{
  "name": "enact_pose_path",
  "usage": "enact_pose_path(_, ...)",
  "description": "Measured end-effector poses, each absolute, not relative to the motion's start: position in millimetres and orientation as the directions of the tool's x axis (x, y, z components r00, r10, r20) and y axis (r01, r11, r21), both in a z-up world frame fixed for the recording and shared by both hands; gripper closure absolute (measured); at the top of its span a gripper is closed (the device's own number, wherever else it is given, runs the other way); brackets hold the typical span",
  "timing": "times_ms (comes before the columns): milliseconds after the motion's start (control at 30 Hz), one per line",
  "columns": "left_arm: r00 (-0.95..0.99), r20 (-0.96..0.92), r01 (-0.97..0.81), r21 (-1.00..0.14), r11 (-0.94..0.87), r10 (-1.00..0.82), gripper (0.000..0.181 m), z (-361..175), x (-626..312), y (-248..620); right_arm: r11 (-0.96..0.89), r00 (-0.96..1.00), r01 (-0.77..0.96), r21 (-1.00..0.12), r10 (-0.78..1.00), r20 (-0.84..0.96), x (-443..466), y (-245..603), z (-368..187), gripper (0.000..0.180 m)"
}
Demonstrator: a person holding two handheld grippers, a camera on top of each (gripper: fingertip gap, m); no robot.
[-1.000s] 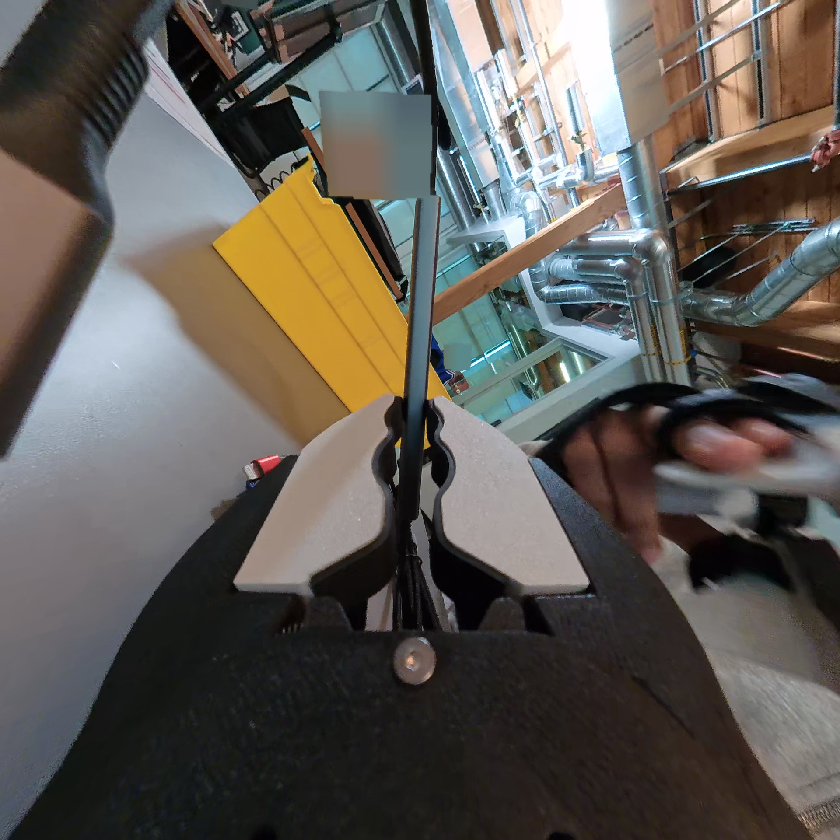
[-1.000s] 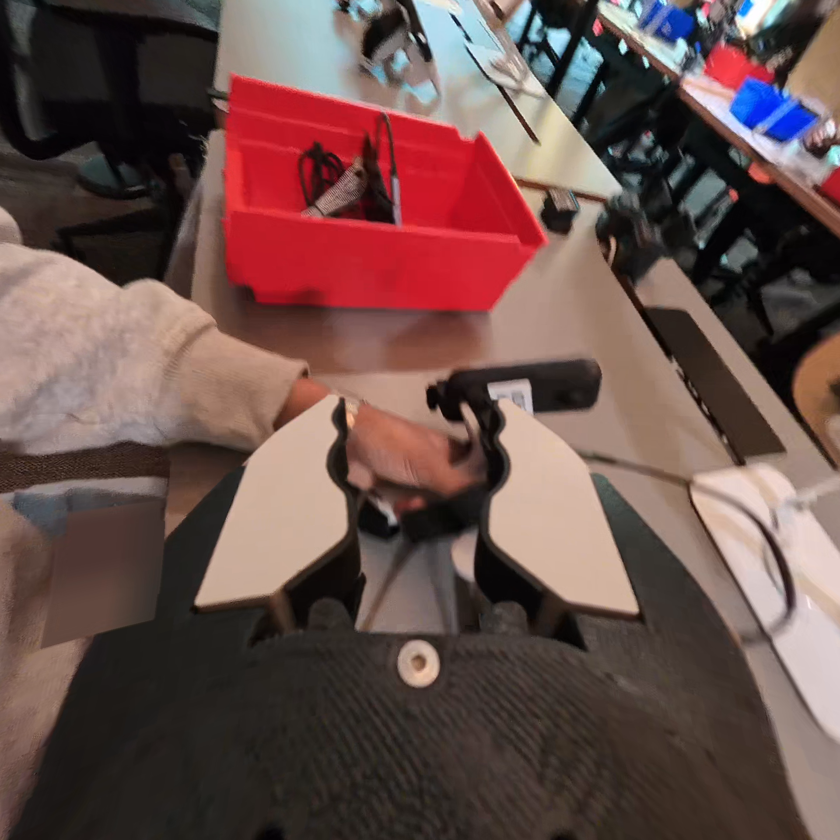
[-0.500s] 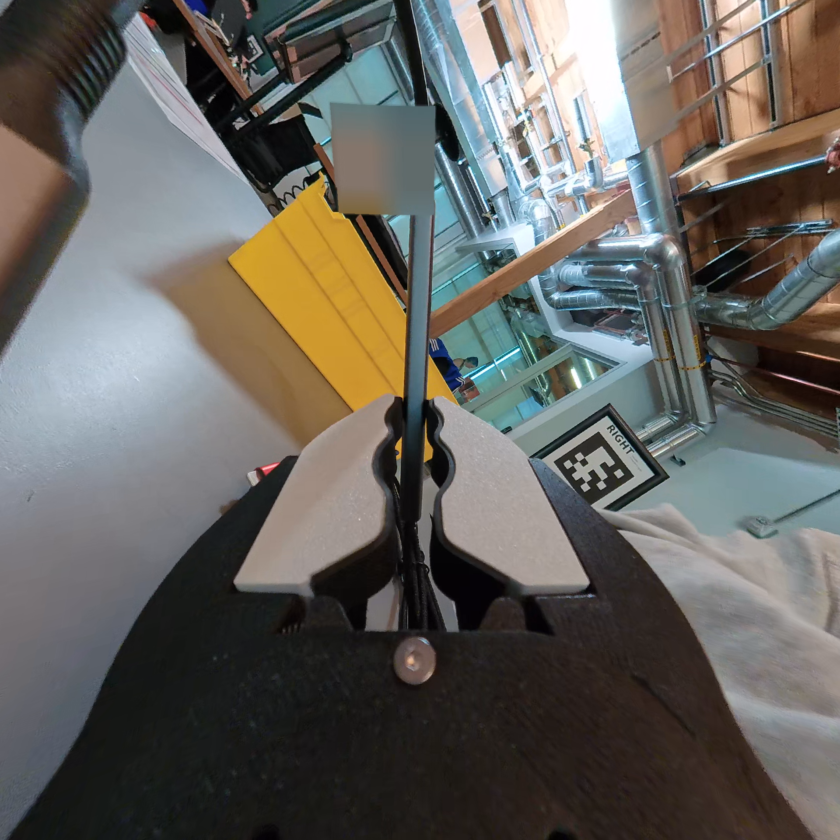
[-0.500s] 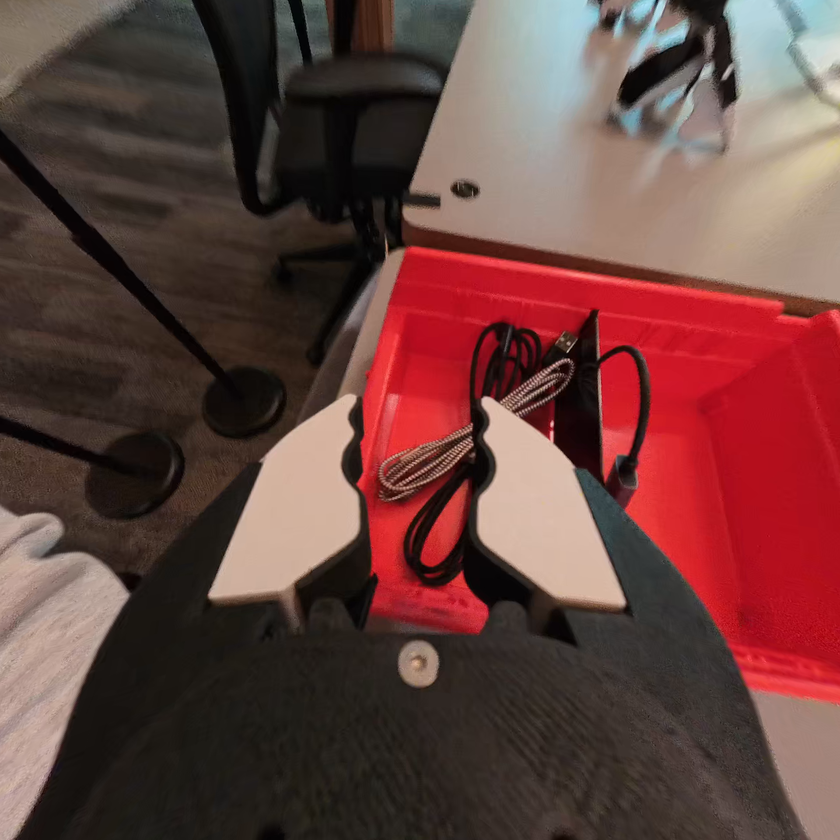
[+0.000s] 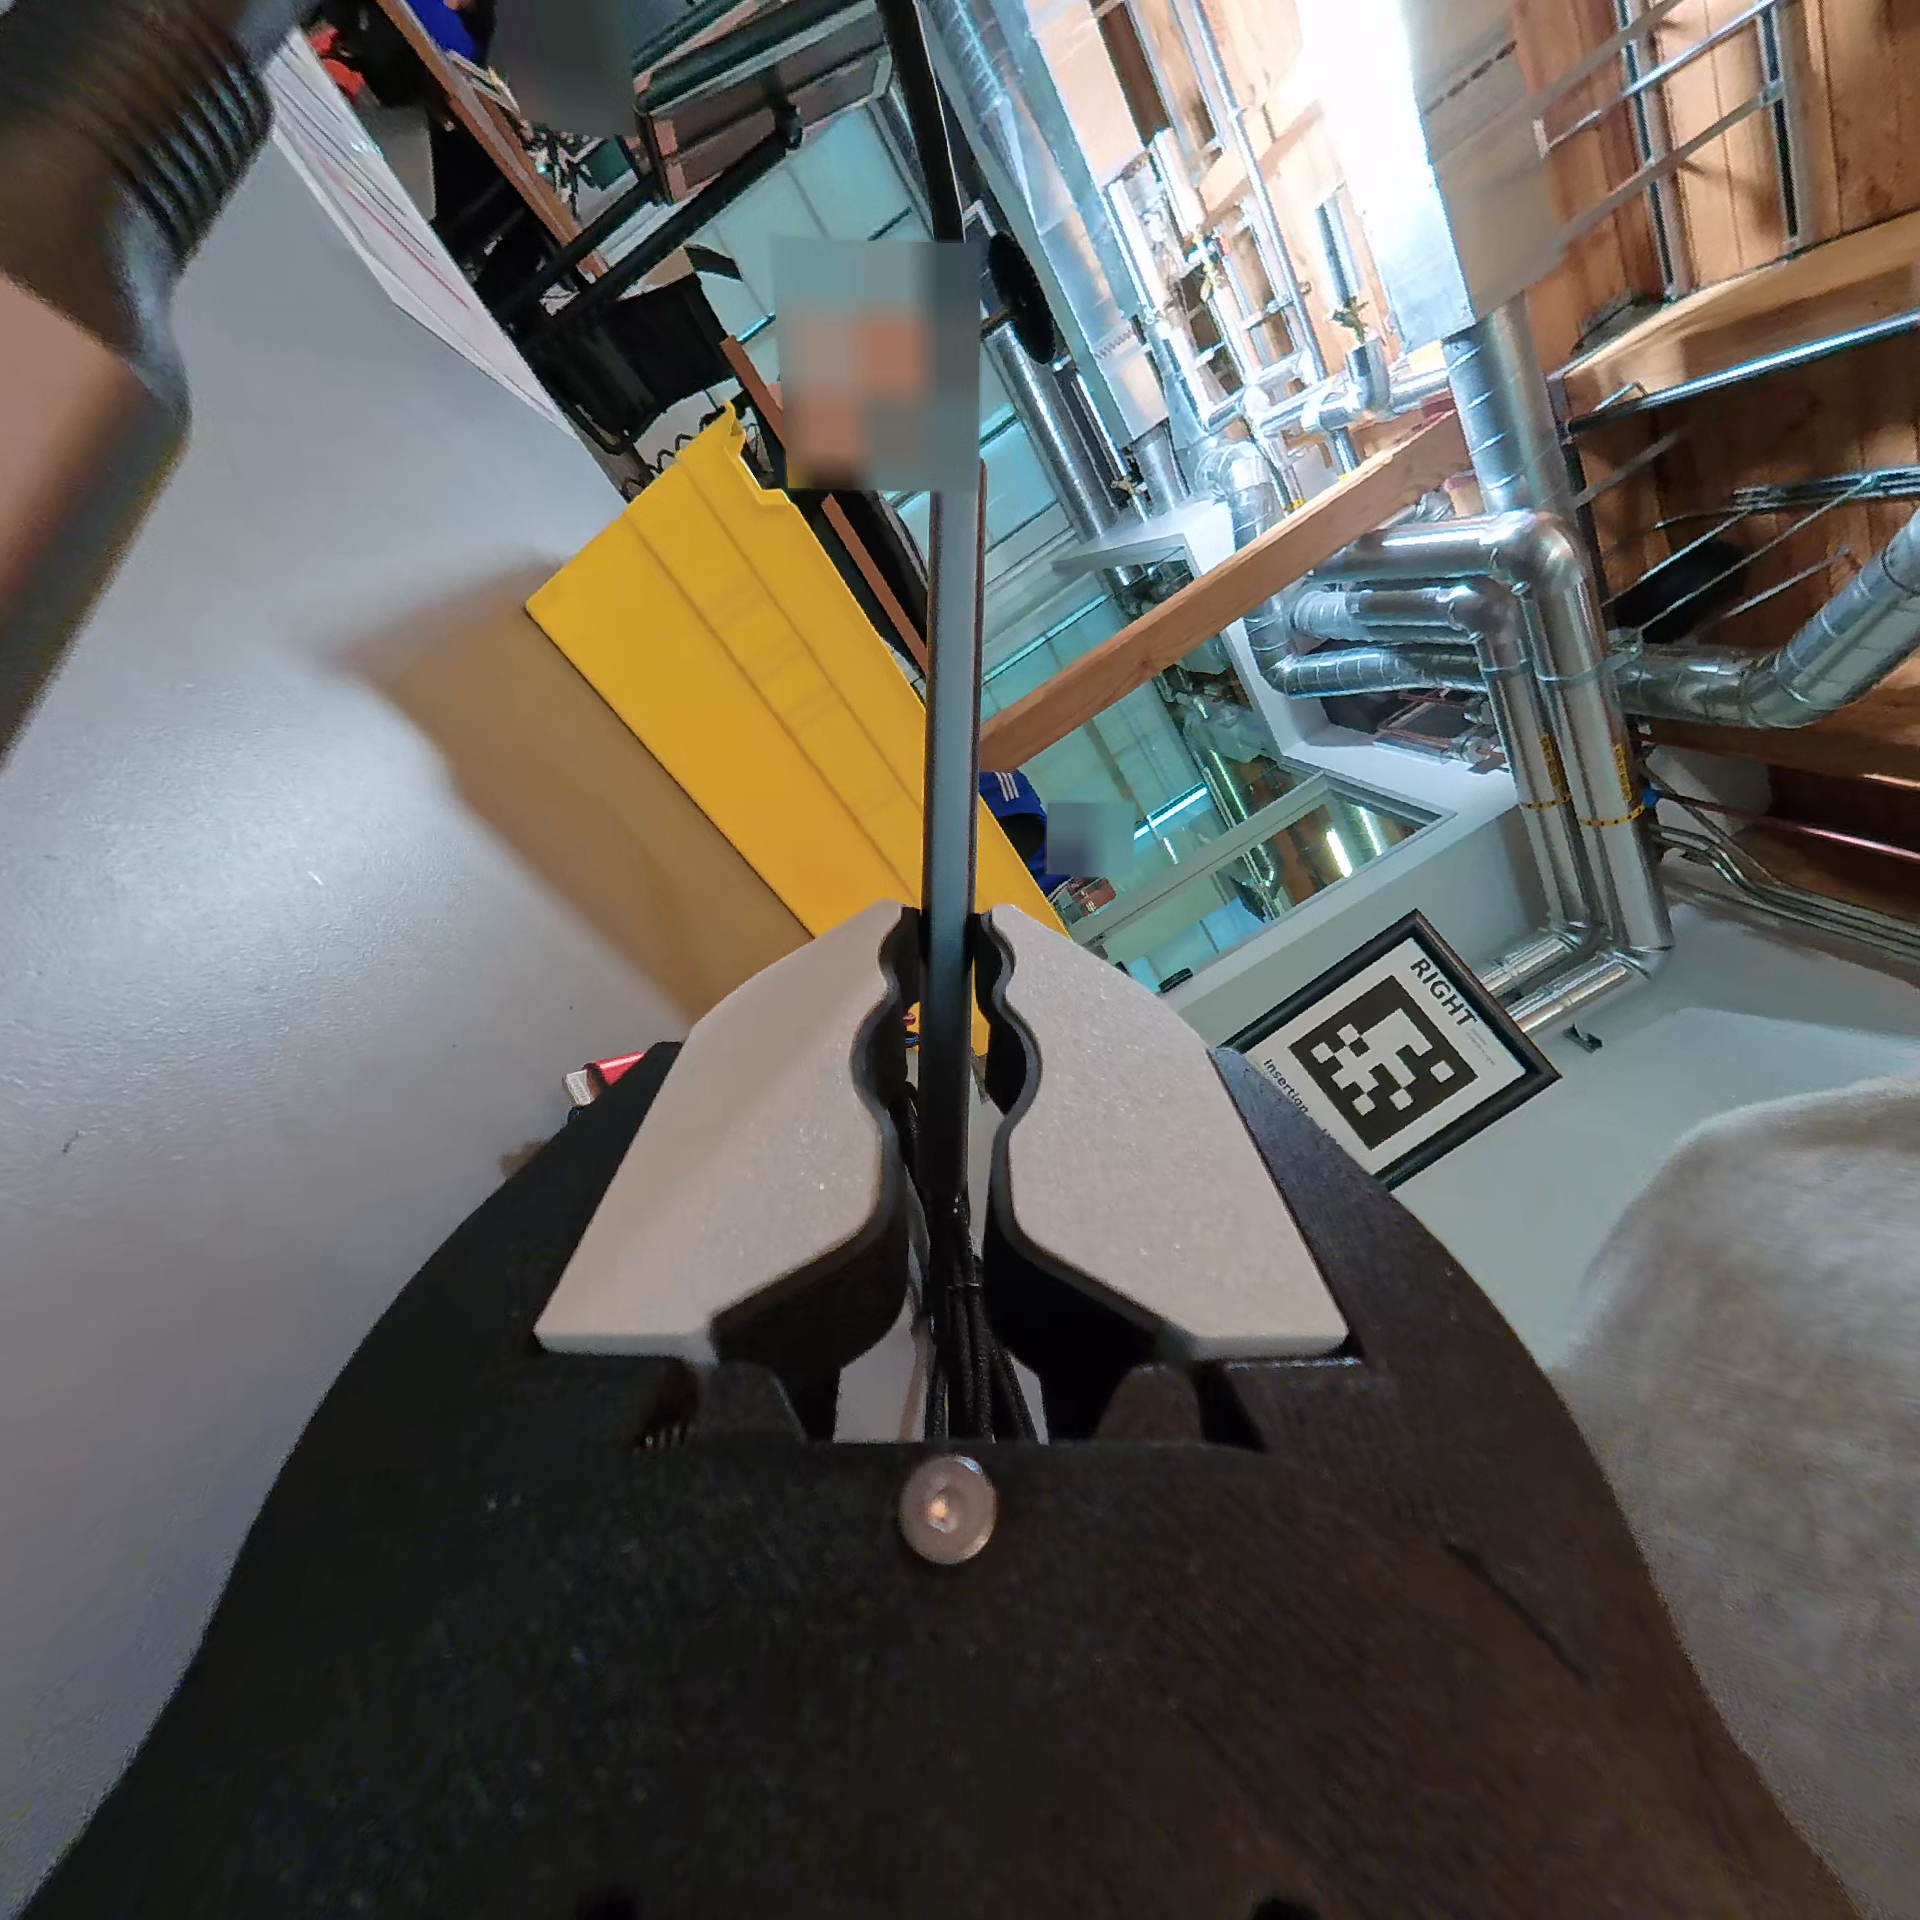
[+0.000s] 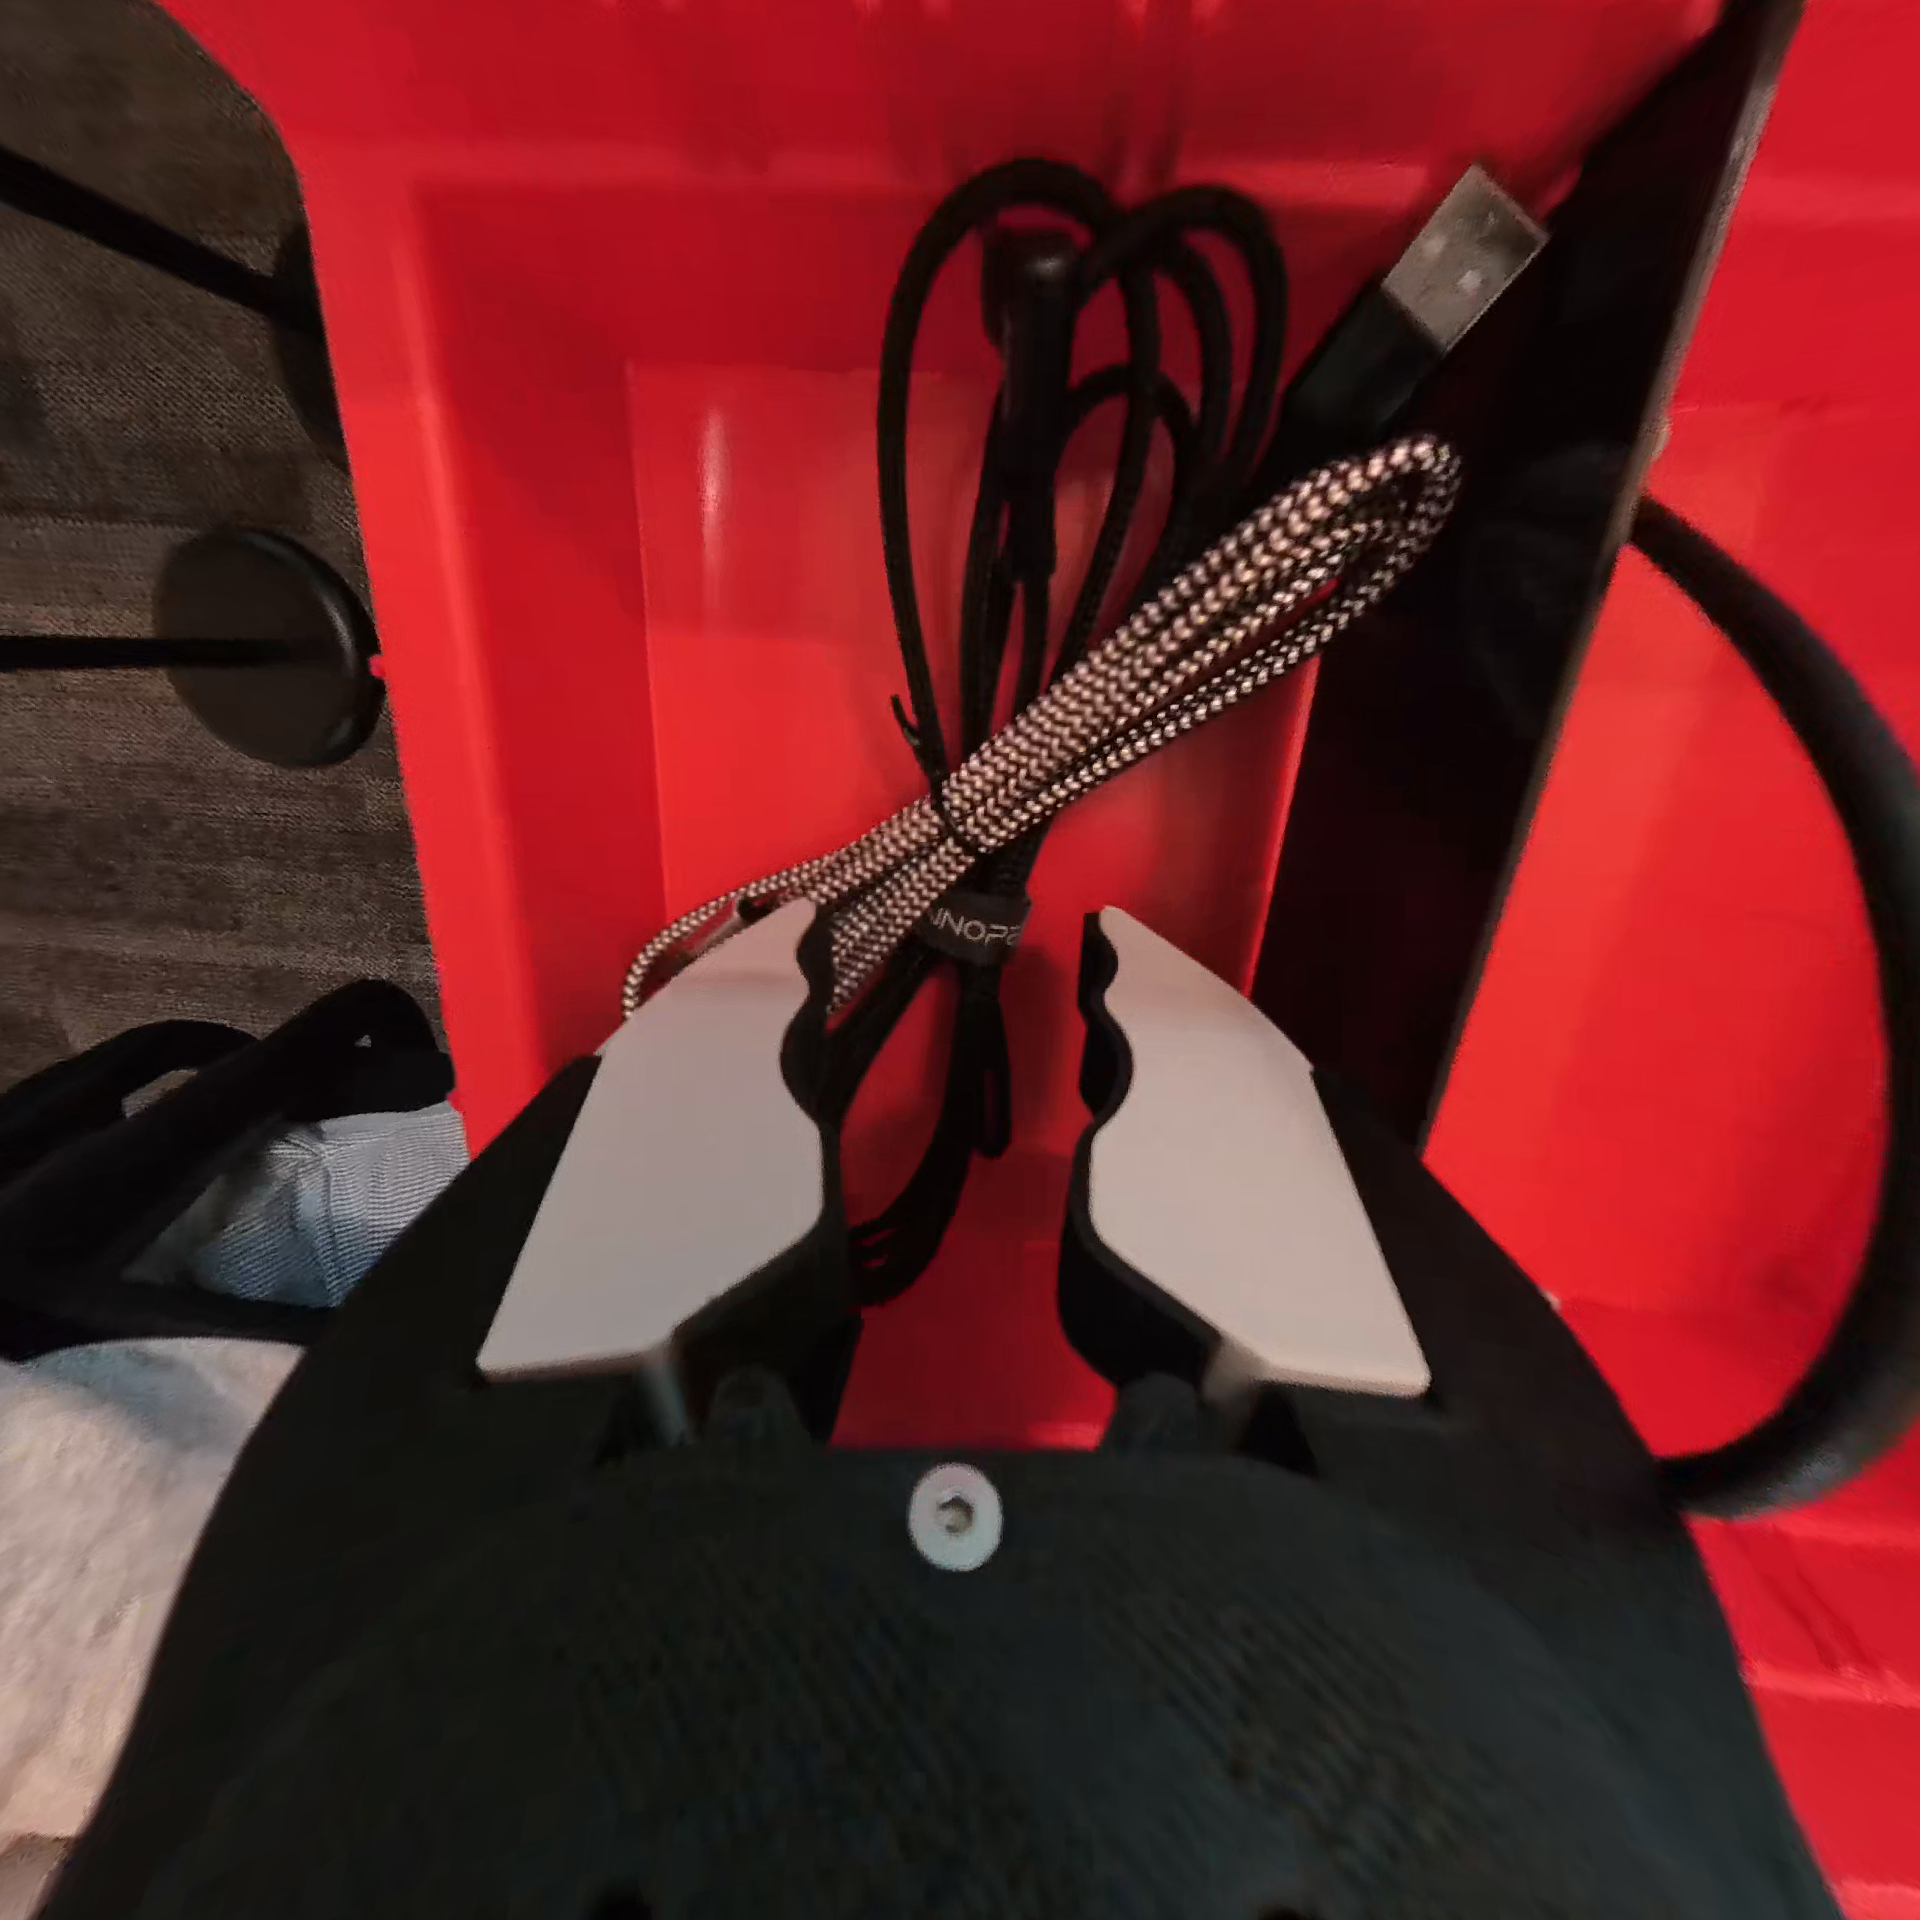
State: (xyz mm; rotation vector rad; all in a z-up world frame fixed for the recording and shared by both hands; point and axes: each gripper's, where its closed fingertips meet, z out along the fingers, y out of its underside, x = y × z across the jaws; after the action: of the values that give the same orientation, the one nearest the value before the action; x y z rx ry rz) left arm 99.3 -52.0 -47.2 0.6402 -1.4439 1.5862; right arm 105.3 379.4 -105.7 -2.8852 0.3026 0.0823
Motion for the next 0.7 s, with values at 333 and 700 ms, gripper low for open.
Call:
enact_pose_path(333, -0.492, 0.832, -0.853, -0.520, 0.052, 0.255, 0.172, -47.2, 99.0, -51.2, -0.971, 0.972, -0.208, -0.116, -0.193, -0.131, 103.4, 401.4, -104.5, 0.122)
enact_pose_path(700, -0.485, 0.835, -0.855, -0.516, 0.059, 0.260, 0.171, -47.2, 98.3, -50.2, -0.928, 0.986, -0.159, -0.337, -0.132, -0.101, 107.7, 395.2, -51.9, 0.156)
